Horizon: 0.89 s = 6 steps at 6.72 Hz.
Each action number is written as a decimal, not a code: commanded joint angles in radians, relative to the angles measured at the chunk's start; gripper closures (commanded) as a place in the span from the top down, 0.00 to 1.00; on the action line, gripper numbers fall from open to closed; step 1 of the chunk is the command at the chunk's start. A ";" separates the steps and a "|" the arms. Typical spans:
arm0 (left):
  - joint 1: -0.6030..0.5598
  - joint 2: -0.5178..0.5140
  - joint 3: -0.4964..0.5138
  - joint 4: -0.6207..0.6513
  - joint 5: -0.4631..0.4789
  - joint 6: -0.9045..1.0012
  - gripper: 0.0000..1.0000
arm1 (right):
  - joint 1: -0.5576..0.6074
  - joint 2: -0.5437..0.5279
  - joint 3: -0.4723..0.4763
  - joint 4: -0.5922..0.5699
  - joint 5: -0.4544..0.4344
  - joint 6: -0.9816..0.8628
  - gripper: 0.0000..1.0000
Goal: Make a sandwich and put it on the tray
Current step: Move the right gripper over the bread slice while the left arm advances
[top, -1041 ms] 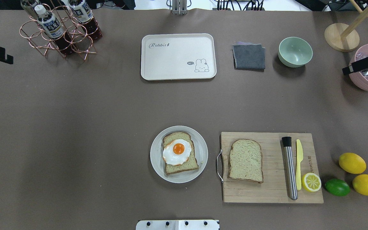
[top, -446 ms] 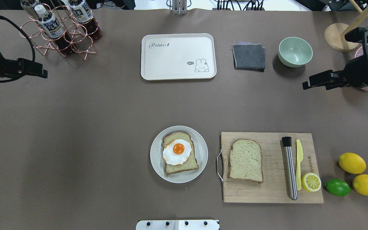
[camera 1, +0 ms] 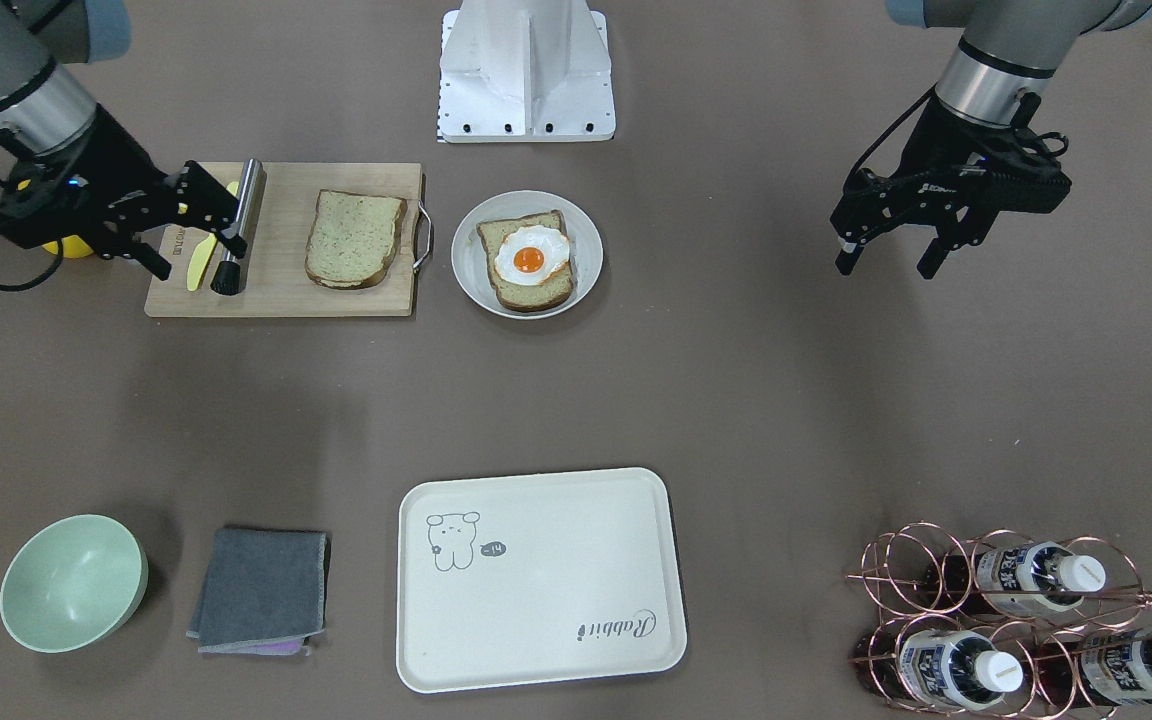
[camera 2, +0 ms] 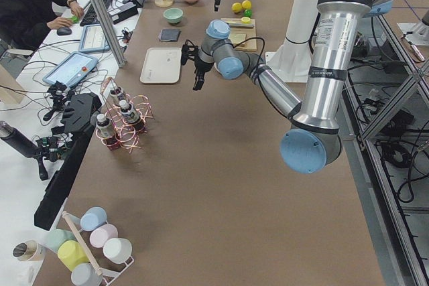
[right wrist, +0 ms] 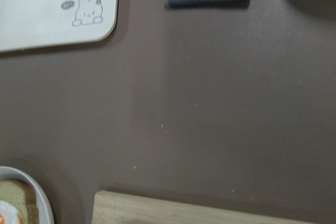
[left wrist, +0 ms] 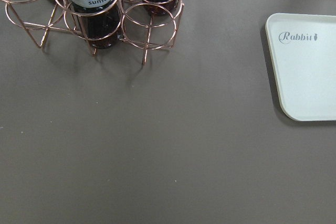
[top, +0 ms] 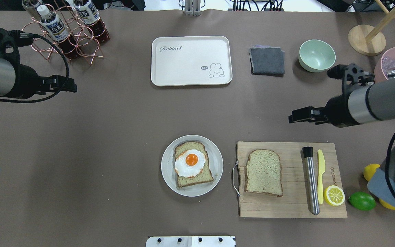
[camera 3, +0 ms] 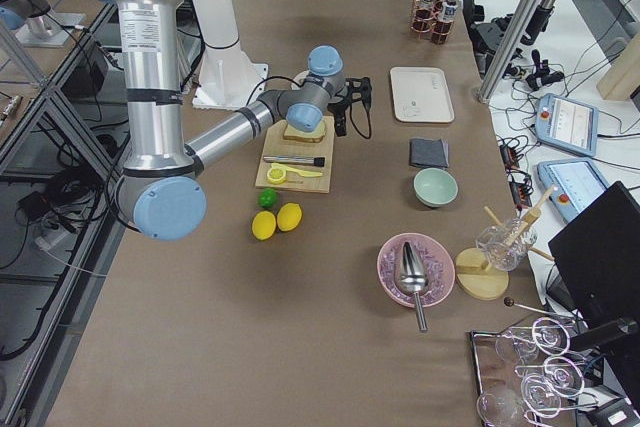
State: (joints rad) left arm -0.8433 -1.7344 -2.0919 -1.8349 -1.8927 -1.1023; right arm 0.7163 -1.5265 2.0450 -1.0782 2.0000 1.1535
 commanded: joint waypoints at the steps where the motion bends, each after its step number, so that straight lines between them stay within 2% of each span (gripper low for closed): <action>1: 0.007 -0.013 0.006 0.003 0.007 -0.019 0.98 | -0.153 -0.004 0.050 -0.084 -0.101 0.078 1.00; 3: 0.009 -0.011 0.007 0.002 0.007 -0.018 0.98 | -0.233 -0.007 0.041 -0.085 -0.119 0.109 1.00; 6: 0.009 -0.008 0.004 0.000 0.007 -0.018 0.98 | -0.314 -0.011 0.004 -0.071 -0.208 0.112 1.00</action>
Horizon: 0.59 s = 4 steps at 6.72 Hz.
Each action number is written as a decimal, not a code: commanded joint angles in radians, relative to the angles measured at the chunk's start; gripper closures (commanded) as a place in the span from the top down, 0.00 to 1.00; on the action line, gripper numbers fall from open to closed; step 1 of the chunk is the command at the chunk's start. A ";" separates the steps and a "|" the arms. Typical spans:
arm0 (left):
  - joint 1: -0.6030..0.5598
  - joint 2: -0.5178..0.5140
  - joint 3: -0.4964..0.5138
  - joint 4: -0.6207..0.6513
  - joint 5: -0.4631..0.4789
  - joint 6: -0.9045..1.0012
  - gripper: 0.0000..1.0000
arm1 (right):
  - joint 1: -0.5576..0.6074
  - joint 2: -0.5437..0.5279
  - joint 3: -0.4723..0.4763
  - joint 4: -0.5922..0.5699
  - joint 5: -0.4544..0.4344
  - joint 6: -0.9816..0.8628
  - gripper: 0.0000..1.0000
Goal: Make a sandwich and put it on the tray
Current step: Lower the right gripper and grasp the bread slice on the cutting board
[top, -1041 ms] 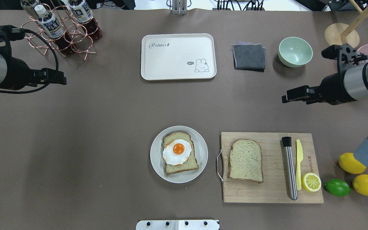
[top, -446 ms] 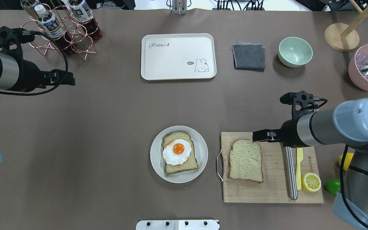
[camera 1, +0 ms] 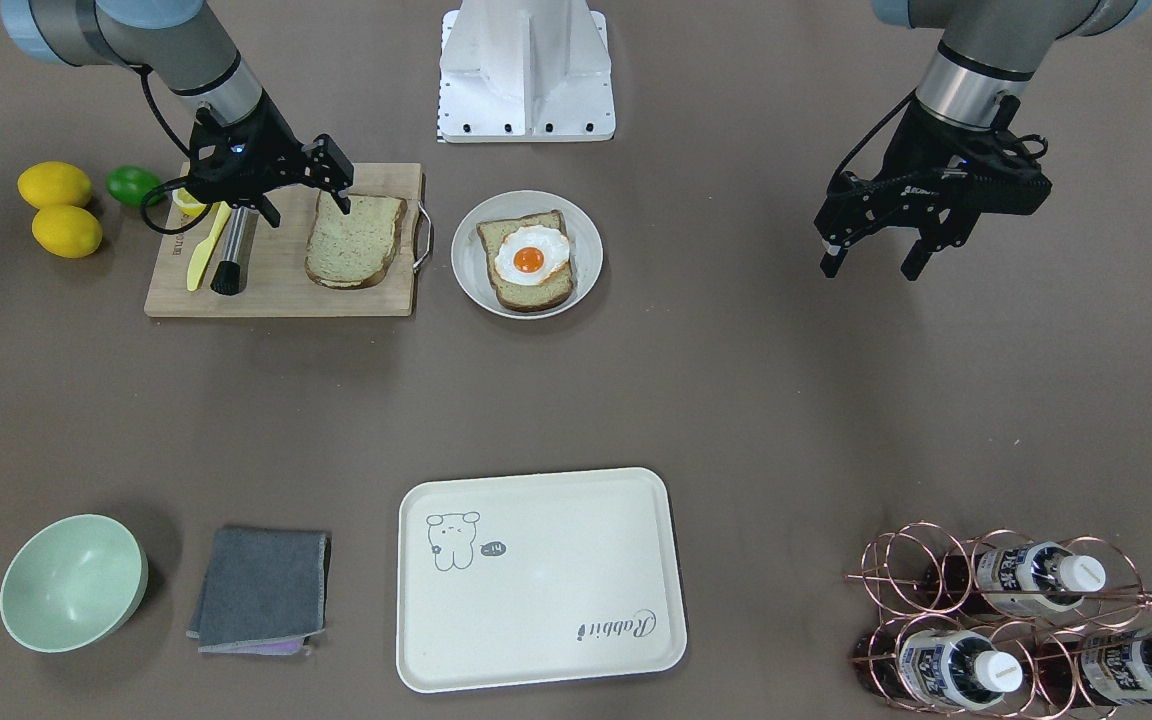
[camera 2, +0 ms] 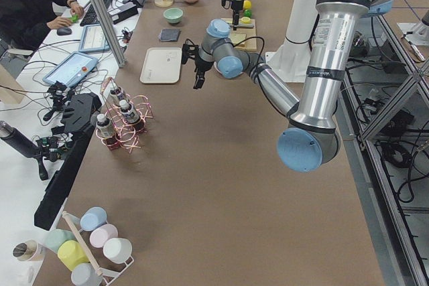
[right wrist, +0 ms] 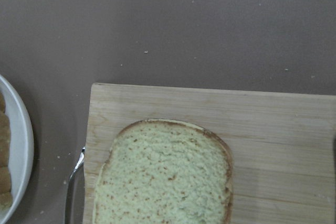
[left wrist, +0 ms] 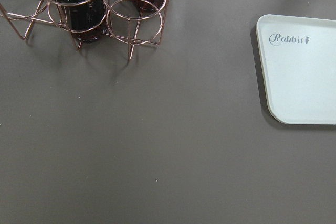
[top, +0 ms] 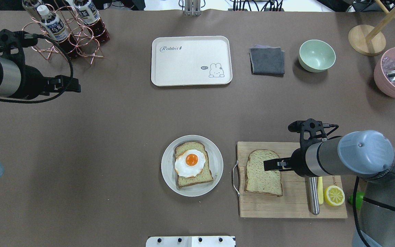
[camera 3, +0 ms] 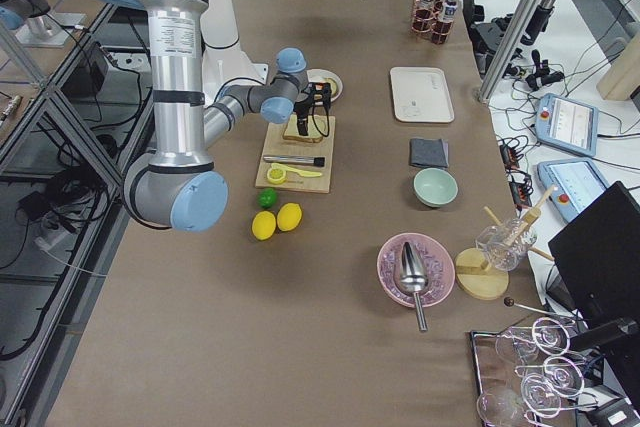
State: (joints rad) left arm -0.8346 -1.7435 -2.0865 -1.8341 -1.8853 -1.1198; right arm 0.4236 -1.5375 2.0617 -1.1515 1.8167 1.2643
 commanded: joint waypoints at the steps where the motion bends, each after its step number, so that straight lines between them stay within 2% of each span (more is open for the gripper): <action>1: 0.000 0.001 -0.004 0.000 0.000 0.002 0.98 | -0.022 0.002 -0.021 0.003 -0.028 -0.002 1.00; 4: 0.000 0.001 -0.004 0.000 0.000 0.006 0.98 | -0.028 0.013 -0.048 0.004 -0.028 -0.002 0.96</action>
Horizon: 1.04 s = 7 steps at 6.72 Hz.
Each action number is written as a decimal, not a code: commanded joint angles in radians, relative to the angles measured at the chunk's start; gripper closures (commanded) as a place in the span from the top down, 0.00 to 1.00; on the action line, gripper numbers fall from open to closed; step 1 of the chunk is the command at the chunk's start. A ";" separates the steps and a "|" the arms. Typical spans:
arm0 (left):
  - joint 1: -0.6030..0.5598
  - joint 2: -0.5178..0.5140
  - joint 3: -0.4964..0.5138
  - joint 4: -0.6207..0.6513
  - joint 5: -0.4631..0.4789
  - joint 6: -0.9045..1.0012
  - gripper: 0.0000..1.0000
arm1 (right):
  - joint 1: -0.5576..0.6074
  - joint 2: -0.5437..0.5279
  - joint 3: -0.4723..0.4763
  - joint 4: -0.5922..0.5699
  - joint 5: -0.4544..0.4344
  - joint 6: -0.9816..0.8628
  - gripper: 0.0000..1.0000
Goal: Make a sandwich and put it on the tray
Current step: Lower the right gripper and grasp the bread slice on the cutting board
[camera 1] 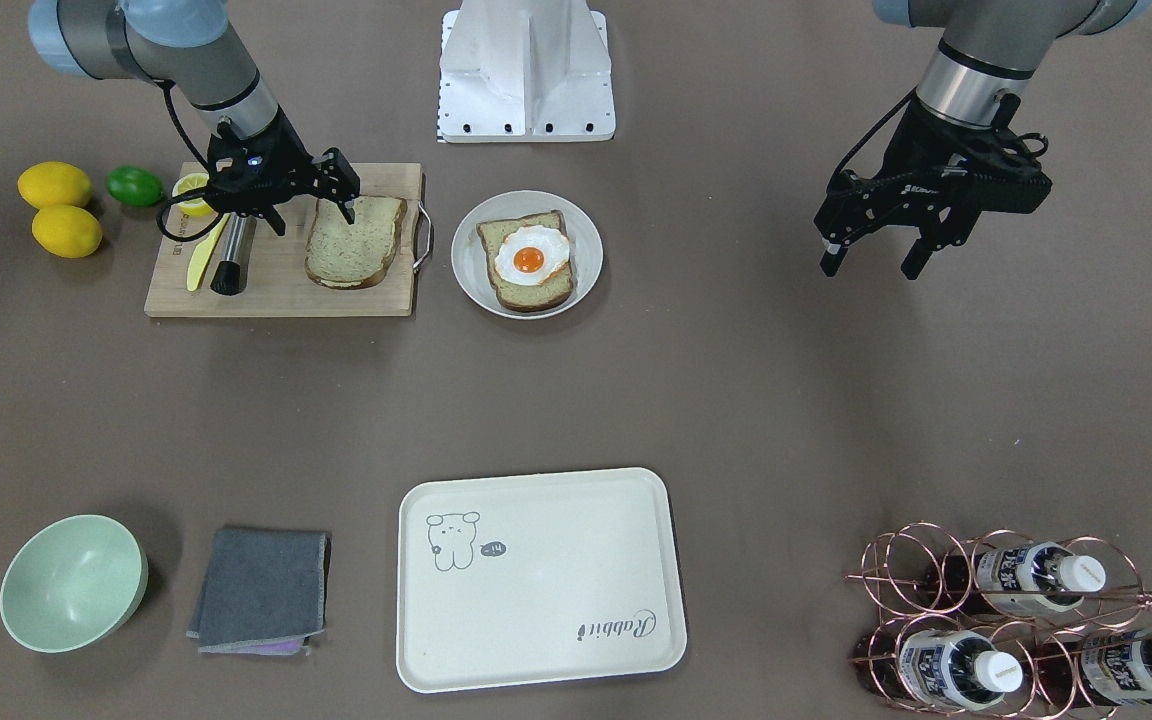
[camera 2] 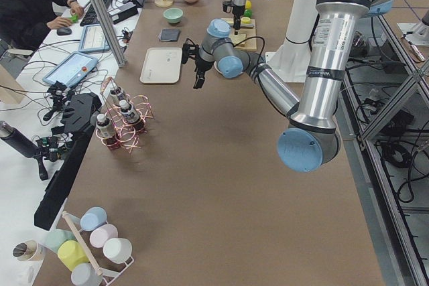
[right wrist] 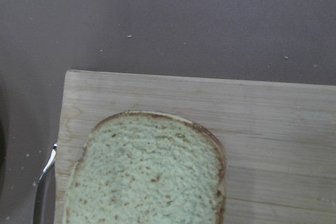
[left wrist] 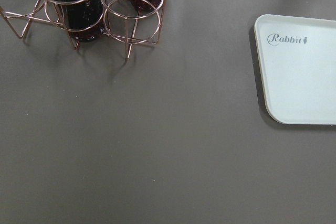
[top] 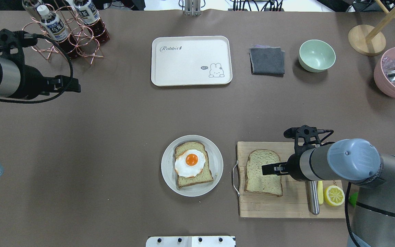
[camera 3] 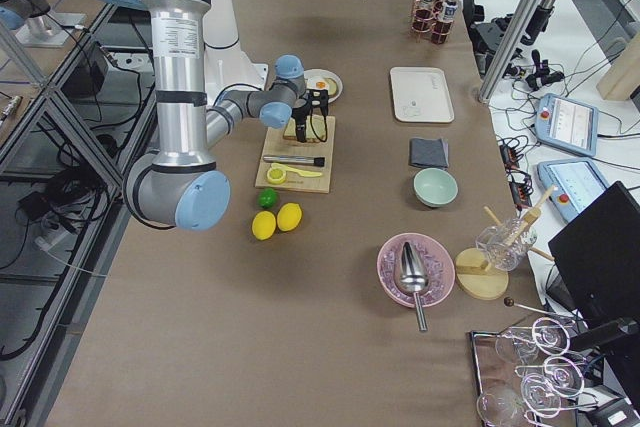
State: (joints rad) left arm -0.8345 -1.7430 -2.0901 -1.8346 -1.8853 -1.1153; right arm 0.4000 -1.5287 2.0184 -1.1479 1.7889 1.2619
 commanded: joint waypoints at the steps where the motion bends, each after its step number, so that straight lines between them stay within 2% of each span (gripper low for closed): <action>1: 0.000 0.003 -0.002 0.000 0.000 0.002 0.98 | -0.004 0.002 -0.006 0.005 0.000 0.001 0.56; 2: 0.000 0.003 -0.002 0.000 0.000 0.002 0.98 | -0.004 0.002 -0.006 0.005 0.001 -0.001 0.25; 3: 0.000 0.003 -0.001 0.000 0.000 0.002 0.98 | -0.004 -0.001 -0.007 0.005 0.001 -0.012 0.13; 6: 0.000 -0.001 -0.001 -0.002 0.000 0.002 0.98 | -0.006 0.001 -0.006 0.005 0.001 -0.012 0.11; 7: 0.000 -0.003 -0.001 -0.002 0.000 0.002 0.98 | -0.004 -0.002 0.000 0.007 0.003 -0.012 0.00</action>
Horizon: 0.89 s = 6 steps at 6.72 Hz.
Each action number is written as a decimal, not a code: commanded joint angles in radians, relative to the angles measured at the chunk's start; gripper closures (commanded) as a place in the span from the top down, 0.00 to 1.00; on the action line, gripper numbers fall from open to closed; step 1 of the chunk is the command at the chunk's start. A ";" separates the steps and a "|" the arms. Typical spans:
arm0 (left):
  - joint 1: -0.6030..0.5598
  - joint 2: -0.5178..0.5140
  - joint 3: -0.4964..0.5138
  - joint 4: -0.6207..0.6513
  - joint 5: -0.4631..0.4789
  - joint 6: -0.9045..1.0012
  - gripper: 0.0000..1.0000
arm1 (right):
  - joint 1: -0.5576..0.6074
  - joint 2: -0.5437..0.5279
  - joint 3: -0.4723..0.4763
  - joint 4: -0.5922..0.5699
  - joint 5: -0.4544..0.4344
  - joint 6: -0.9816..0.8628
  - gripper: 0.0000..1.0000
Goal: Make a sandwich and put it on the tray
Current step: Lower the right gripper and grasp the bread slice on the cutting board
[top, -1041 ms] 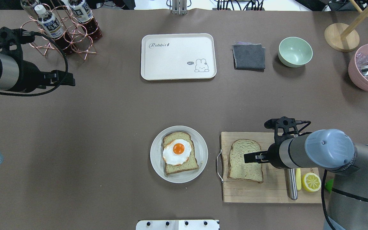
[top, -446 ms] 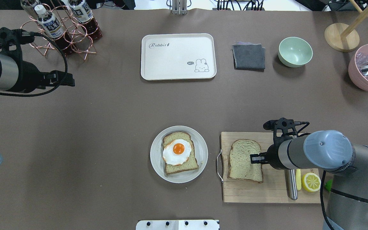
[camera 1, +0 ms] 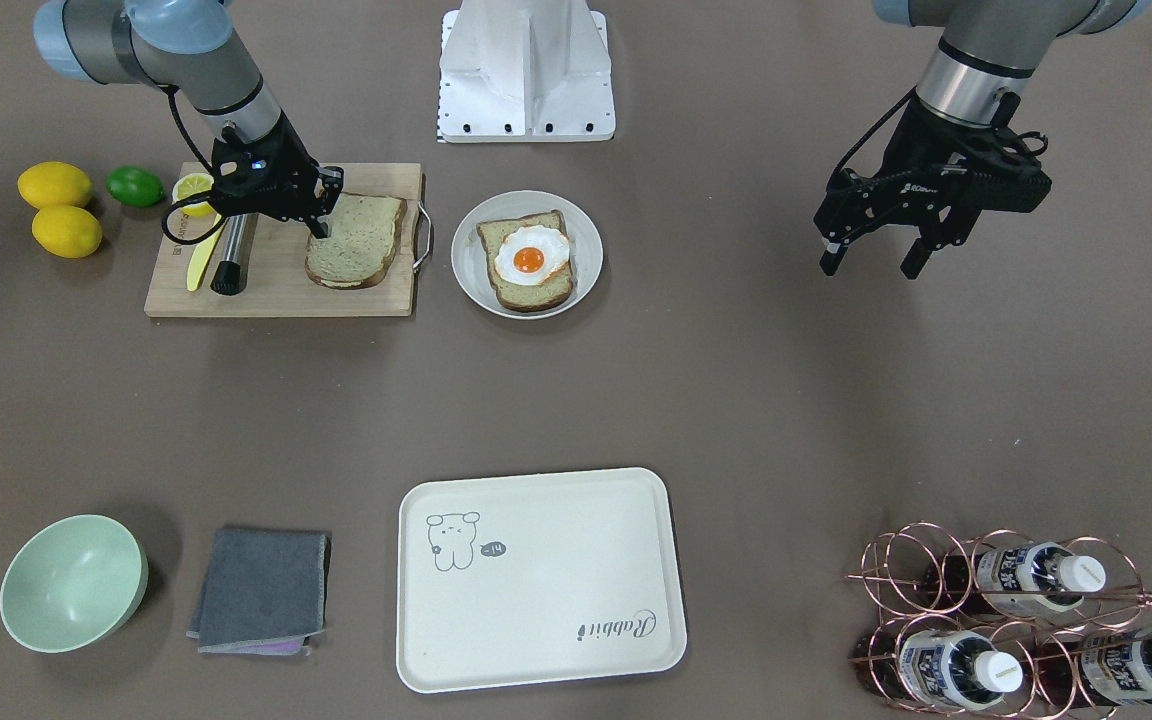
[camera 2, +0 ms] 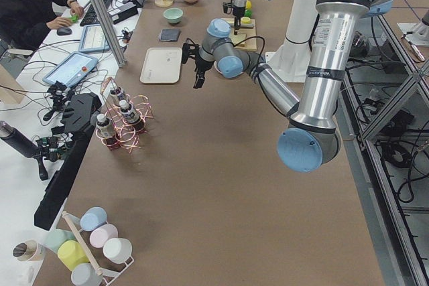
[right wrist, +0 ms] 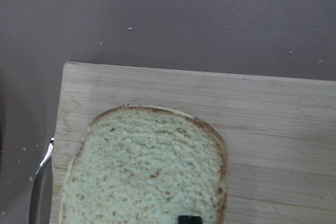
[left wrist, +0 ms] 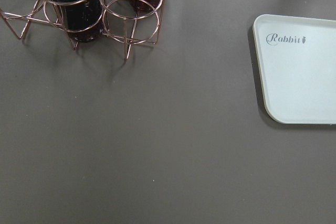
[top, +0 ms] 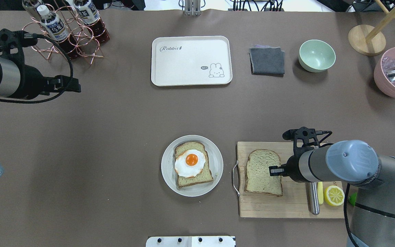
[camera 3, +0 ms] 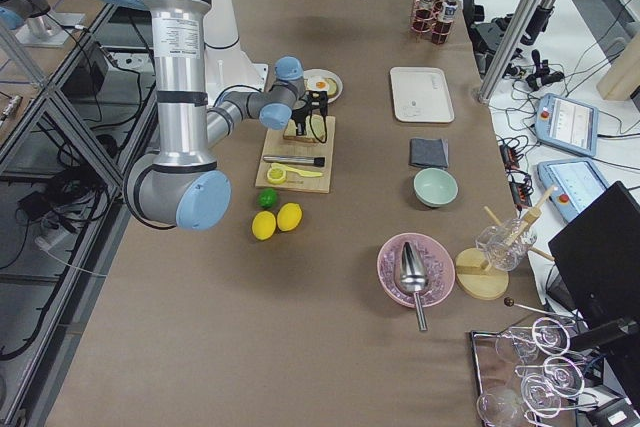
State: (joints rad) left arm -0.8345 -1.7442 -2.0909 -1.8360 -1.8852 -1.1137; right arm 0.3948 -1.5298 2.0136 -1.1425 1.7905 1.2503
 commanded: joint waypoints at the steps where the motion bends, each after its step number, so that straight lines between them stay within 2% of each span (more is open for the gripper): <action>1: 0.000 -0.003 0.003 -0.002 -0.002 0.001 0.98 | 0.003 0.003 0.029 0.001 0.015 0.001 0.40; 2: -0.002 -0.005 0.006 -0.002 -0.002 0.002 0.98 | 0.027 0.005 0.049 0.000 0.051 0.001 0.75; 3: 0.000 -0.009 0.009 -0.002 -0.002 0.002 0.98 | 0.065 0.005 0.044 0.000 0.113 0.001 0.80; 6: 0.000 -0.032 0.023 0.000 -0.002 0.002 0.98 | 0.062 0.022 -0.050 0.032 0.089 0.001 0.79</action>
State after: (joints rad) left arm -0.8345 -1.7679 -2.0722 -1.8373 -1.8868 -1.1121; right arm 0.4567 -1.5148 1.9947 -1.1323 1.8854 1.2497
